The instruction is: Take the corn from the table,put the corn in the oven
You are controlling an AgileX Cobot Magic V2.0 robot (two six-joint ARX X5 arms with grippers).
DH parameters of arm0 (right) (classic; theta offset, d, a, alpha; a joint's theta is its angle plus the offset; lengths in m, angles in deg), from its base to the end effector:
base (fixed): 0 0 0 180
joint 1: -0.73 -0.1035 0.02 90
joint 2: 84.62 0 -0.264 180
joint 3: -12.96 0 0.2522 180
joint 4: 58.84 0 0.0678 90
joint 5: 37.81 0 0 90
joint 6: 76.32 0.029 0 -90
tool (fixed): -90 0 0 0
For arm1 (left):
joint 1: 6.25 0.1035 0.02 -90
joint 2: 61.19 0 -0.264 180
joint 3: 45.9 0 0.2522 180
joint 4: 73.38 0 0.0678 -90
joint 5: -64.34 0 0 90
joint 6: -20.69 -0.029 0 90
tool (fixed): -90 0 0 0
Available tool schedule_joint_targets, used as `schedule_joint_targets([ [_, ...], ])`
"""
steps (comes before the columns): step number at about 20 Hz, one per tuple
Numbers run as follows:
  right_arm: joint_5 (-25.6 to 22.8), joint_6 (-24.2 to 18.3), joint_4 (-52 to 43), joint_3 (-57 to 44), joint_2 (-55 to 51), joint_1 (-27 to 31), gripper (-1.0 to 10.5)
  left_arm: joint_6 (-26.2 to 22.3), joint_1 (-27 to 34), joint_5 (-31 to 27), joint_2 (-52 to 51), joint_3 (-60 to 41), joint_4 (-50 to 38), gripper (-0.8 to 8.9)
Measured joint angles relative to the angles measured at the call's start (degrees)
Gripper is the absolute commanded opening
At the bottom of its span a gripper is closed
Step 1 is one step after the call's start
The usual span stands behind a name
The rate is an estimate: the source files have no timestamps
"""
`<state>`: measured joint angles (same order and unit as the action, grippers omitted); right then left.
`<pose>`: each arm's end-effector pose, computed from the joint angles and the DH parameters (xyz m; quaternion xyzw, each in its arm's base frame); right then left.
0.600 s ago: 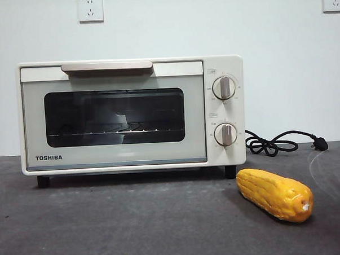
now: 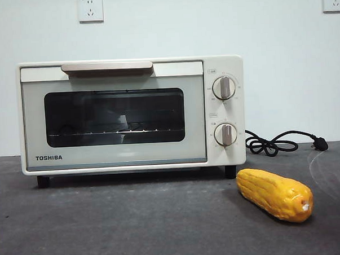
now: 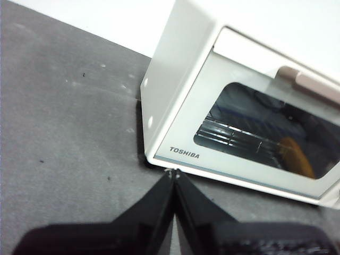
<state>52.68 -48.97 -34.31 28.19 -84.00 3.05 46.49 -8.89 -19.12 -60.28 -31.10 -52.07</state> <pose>0.0953 -0.0036 0.1533 0.2376 0.0802 -0.0359 0.9674 0.0964 -0.0078 0.1558 -0.2242 0.0809 -0.0634 0.9691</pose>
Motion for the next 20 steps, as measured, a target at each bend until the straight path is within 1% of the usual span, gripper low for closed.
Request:
schedule_joint_targets([
  [2,0.0,1.3,0.0,0.0,0.0,0.0,0.0,1.2,0.0,0.0,0.0,0.0,0.0,-0.03],
  [6,-0.3,2.3,-0.1,0.0,0.0,0.0,0.0,2.0,0.0,0.6,0.0,0.0,0.0,-0.03],
  [10,-2.1,2.5,-0.5,0.0,0.0,0.0,0.0,2.4,0.0,4.0,0.0,0.0,0.3,-0.03],
  [12,-2.1,2.5,-0.5,0.0,0.0,0.0,0.0,2.4,0.0,5.4,0.0,0.0,1.4,-0.03],
  [15,-1.3,2.5,0.4,0.0,0.0,0.0,0.0,2.4,0.0,7.7,1.1,0.0,1.8,-0.04],
  [20,1.8,2.4,0.3,0.0,1.0,0.0,0.0,2.4,0.0,11.2,4.9,0.0,1.8,-0.04],
])
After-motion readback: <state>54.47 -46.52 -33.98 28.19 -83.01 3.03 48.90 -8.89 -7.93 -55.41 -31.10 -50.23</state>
